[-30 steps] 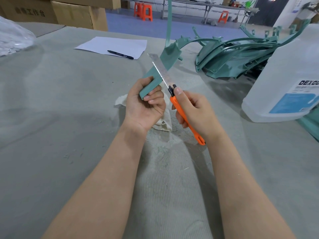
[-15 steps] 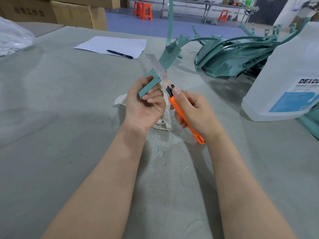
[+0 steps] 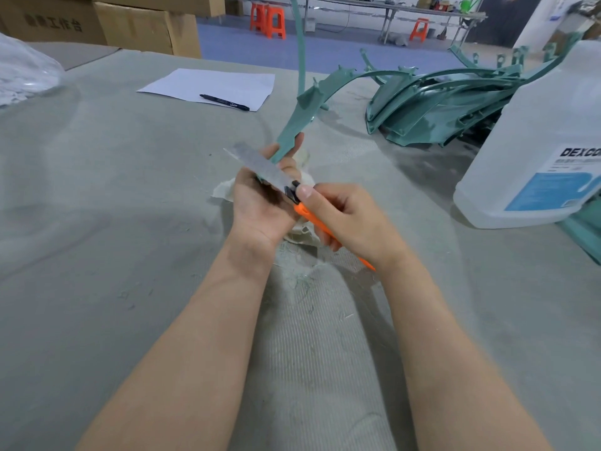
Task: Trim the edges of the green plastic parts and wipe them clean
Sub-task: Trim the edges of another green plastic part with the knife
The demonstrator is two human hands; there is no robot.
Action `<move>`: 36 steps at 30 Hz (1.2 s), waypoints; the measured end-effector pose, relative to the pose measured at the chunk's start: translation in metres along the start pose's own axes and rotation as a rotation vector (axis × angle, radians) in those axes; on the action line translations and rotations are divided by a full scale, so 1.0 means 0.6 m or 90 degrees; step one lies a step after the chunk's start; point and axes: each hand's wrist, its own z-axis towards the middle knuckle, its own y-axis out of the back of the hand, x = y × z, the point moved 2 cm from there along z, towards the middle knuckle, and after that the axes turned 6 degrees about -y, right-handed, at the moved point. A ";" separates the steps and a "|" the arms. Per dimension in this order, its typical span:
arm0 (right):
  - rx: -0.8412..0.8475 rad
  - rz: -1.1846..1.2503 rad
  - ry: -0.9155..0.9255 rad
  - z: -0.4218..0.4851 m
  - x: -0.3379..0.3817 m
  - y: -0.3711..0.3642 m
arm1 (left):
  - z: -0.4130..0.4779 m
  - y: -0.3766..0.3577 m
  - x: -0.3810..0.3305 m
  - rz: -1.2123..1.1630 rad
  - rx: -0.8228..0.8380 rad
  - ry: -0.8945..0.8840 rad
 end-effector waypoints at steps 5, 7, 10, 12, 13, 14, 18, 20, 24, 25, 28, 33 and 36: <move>-0.139 0.001 0.016 0.008 -0.005 0.013 | 0.002 -0.001 -0.002 -0.035 0.001 -0.005; -0.216 -0.014 0.016 0.011 -0.007 0.017 | 0.003 0.000 -0.002 -0.039 0.001 -0.002; -0.265 -0.026 0.016 0.012 -0.007 0.018 | 0.003 0.001 0.000 -0.021 -0.009 0.004; -0.268 -0.054 0.022 0.012 -0.006 0.017 | 0.004 0.000 0.001 -0.030 -0.015 0.001; -0.268 -0.065 0.023 0.012 -0.007 0.017 | 0.005 0.000 0.001 -0.037 -0.014 0.003; -0.270 -0.070 0.022 0.012 -0.007 0.017 | 0.005 0.000 0.002 -0.041 -0.013 0.005; -0.279 -0.088 0.016 0.011 -0.008 0.017 | 0.002 -0.002 0.002 -0.041 -0.014 0.007; -0.279 -0.102 0.016 0.011 -0.008 0.016 | 0.003 -0.002 0.003 -0.043 -0.017 0.006; -0.283 -0.113 0.012 0.010 -0.008 0.016 | 0.004 0.000 0.007 -0.038 -0.024 -0.001; -0.282 -0.113 0.013 0.010 -0.008 0.016 | 0.004 0.000 0.008 -0.036 -0.023 -0.002; -0.273 -0.103 0.018 0.010 -0.007 0.016 | 0.004 0.000 0.008 -0.042 -0.016 -0.003; -0.260 -0.088 0.022 0.008 -0.006 0.018 | 0.003 0.001 0.010 -0.063 -0.009 -0.002; -0.249 -0.074 0.025 0.008 -0.006 0.018 | 0.002 0.000 0.009 -0.067 -0.005 -0.002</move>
